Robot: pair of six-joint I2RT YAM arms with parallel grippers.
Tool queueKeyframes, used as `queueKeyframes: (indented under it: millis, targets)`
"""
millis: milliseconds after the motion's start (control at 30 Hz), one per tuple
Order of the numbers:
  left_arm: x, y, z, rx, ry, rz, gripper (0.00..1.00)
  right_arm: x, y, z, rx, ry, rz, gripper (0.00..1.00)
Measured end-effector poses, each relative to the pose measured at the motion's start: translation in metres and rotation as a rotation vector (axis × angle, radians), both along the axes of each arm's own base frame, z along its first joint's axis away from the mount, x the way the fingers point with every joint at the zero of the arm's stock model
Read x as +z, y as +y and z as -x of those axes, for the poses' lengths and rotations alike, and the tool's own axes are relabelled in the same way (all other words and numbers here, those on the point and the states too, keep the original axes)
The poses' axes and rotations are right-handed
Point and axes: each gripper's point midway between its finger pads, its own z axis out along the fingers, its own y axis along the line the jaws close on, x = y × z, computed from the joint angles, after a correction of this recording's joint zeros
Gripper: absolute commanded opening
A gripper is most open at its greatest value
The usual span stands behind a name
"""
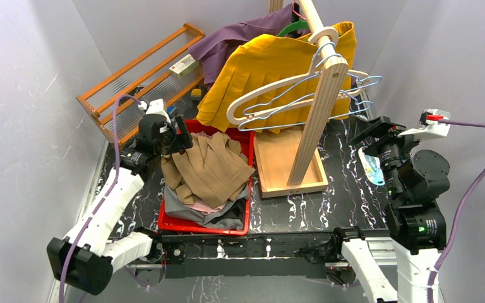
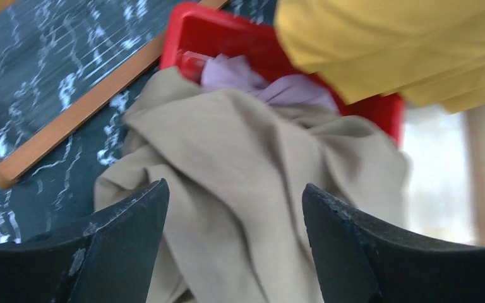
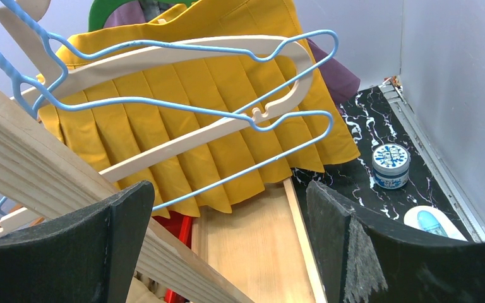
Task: Remove the skirt from the hanger
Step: Place the skirt in the bin.
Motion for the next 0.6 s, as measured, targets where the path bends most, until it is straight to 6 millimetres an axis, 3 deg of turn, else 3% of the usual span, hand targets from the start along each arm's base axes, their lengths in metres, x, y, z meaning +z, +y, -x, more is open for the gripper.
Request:
queueKeyframes:
  millis: [67,100,233,367,467,600]
  targets:
    - [-0.021,0.010,-0.003,0.036,0.054,-0.046,0.95,0.000,0.000,0.000,0.000,-0.001,0.000,0.99]
    - [-0.031,0.015,-0.002,0.051,0.074,-0.058,0.98,0.000,0.000,0.001,0.000,-0.002,0.000,0.98]
    - [-0.071,0.037,0.008,0.119,0.128,-0.051,0.98,0.002,-0.001,0.005,-0.003,-0.013,0.000,0.99]
    - [-0.101,0.042,0.014,0.125,0.182,-0.018,0.98,0.003,-0.002,0.006,-0.004,-0.016,0.005,0.98]
    - [-0.111,0.035,0.013,0.107,0.215,0.007,0.82,0.003,-0.002,0.006,-0.004,-0.015,0.007,0.99]
    - [-0.108,0.024,0.013,0.047,0.206,0.044,0.34,0.003,-0.002,0.006,-0.004,-0.015,0.009,0.98]
